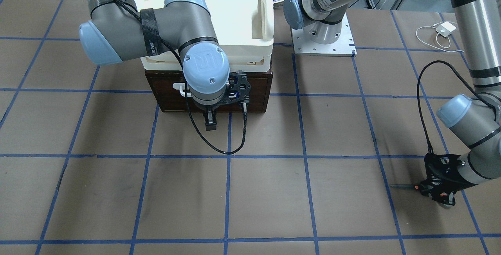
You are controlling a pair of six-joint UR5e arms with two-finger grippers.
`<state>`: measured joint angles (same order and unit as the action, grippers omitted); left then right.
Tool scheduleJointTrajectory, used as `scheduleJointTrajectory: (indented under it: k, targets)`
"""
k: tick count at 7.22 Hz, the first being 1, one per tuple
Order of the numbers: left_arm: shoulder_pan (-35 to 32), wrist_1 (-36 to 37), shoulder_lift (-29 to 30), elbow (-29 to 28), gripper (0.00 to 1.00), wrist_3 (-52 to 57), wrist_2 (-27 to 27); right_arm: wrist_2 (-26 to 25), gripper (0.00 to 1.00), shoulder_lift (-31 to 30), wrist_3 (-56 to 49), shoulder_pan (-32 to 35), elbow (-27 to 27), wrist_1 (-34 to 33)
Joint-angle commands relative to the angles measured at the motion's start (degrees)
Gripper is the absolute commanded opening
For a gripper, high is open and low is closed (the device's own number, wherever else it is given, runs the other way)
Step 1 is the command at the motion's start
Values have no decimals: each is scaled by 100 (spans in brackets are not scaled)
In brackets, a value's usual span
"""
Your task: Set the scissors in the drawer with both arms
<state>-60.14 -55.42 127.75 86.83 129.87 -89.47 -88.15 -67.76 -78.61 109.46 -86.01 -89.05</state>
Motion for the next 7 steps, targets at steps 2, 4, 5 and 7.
scheduleJointTrajectory:
  k: [2, 4, 5, 7]
  targets:
    - [-191, -118, -275, 0, 0, 12, 26, 0, 100, 0, -23, 5, -65, 2]
    - [-515, -861, -880, -61, 0, 21, -9, -9, 100, 9, -23, 14, -170, -50]
    - [-560, -1353, -1144, -157, 0, 12, -122, 0, 100, 17, -23, 14, -171, -94]
    - [-578, -1883, -1428, -255, 0, -93, -194, 9, 100, 52, -23, 14, -179, -112]
